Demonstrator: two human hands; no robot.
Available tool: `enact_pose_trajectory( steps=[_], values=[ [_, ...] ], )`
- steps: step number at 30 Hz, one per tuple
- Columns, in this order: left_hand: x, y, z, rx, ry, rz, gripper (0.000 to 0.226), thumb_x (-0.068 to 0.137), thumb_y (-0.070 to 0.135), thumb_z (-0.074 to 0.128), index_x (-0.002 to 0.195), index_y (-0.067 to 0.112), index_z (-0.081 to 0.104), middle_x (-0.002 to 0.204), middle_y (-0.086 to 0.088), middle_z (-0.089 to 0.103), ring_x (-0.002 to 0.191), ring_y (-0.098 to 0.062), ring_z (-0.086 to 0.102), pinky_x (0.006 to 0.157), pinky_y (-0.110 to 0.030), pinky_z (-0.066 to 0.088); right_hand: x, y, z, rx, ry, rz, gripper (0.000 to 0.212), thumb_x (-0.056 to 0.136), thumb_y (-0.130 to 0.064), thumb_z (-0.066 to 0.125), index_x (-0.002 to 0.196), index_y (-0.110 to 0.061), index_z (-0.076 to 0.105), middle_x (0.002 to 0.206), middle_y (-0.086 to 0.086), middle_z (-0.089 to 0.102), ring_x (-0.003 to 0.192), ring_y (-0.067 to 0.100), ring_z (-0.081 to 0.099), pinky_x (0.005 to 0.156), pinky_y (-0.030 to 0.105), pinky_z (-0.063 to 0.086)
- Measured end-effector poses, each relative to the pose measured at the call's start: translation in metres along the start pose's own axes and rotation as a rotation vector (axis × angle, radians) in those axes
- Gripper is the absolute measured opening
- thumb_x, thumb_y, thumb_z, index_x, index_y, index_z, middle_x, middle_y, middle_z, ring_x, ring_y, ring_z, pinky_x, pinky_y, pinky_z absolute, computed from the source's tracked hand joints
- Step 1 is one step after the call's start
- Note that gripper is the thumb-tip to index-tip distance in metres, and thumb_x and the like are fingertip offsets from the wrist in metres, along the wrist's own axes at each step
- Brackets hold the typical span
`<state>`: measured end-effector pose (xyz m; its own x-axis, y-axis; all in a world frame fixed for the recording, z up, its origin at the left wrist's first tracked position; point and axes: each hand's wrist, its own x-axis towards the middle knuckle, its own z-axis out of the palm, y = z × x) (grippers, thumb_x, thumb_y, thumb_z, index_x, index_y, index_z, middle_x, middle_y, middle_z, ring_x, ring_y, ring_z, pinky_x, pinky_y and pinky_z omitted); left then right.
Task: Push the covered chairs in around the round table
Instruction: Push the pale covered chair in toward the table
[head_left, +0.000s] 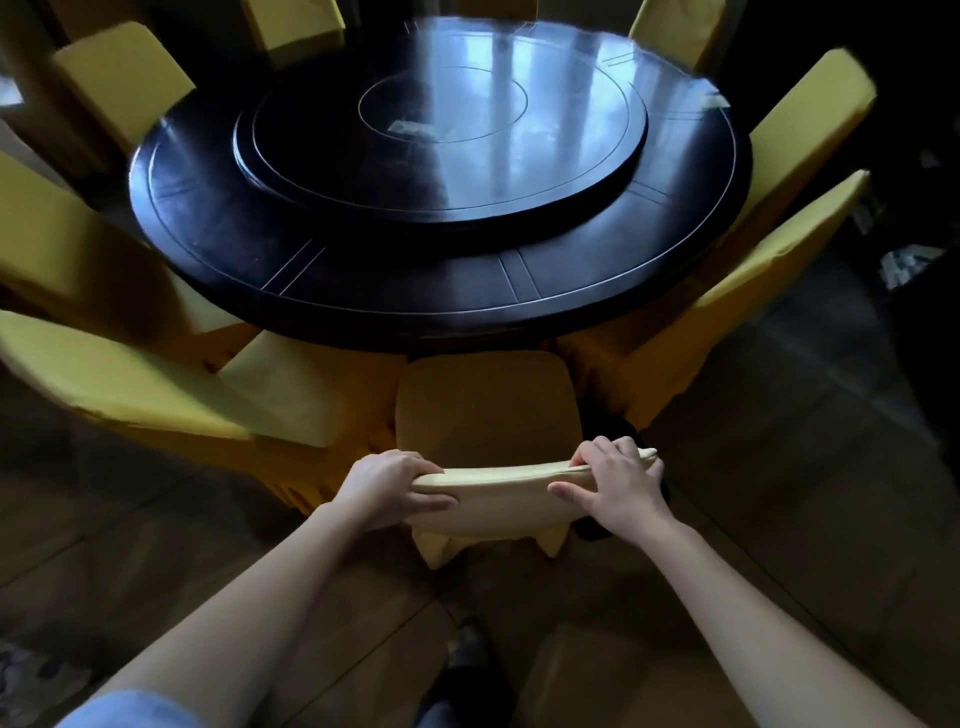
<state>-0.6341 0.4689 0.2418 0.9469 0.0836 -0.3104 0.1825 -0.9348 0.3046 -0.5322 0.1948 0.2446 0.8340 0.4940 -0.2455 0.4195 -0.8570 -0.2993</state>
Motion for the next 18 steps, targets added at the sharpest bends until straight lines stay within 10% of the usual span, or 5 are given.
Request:
enact_pose_trajectory(
  steps=[18],
  values=[
    [0.105,0.021,-0.027,-0.038,-0.065,0.078,0.067,0.075,0.076,0.048,0.122,0.030,0.061,0.113,0.010,0.064,0.099,-0.008,0.057,0.077,-0.031,0.055,0.098,0.047,-0.050,0.046,-0.096,0.083,0.037,0.076,-0.065,0.056,0.096,-0.035,0.051,0.110,-0.013,0.049,0.116,0.014,0.036,0.106,0.056,0.024]
  ],
)
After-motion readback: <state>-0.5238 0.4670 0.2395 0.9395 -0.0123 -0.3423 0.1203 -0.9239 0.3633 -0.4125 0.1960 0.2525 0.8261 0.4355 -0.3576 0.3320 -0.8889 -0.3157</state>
